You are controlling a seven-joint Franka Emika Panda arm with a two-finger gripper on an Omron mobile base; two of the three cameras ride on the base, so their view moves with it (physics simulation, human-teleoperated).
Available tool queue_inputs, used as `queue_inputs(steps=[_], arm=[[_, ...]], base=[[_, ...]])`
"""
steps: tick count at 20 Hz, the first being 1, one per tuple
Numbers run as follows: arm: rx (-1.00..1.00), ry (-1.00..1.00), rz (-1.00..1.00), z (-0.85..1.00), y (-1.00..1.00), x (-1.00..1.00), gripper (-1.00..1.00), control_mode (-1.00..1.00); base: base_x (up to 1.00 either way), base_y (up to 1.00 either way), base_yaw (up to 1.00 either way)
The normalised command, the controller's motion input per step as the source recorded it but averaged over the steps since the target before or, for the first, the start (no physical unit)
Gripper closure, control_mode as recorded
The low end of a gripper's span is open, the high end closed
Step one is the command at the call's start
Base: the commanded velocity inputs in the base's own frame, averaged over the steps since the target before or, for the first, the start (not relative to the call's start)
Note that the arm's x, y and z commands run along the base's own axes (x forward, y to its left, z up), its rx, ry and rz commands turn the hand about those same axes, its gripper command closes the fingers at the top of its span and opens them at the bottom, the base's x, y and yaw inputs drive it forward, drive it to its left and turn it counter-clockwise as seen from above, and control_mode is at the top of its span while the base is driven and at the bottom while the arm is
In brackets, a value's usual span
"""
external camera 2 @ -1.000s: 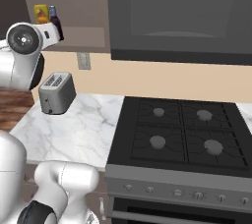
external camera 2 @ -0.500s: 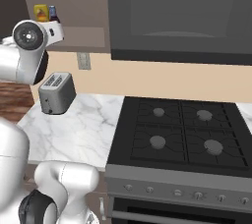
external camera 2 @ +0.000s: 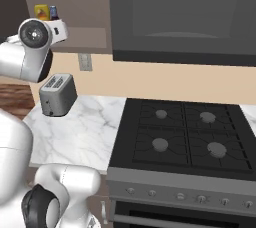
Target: Move the mustard and condiment bottle from the cabinet to the dining counter.
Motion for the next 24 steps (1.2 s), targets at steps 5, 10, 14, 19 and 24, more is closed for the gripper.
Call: queue_inputs(steps=[5,10,14,19,24], arm=[[0.00,0.00,0.00,0.00,0.00,0.14,-1.00,-1.00],[0.00,0.00,0.00,0.00,0.00,0.13,-1.00,-1.00],[0.00,0.00,0.00,0.00,-0.02,0.12,-1.00,-1.00],[0.00,0.00,0.00,0.00,-0.01,0.12,-1.00,-1.00],[0.00,0.00,0.00,0.00,0.06,0.13,-1.00,-1.00]], base=[[0.00,0.00,0.00],[0.00,0.00,0.00],[0.00,0.00,0.00],[0.00,0.00,0.00],[0.00,0.00,0.00]])
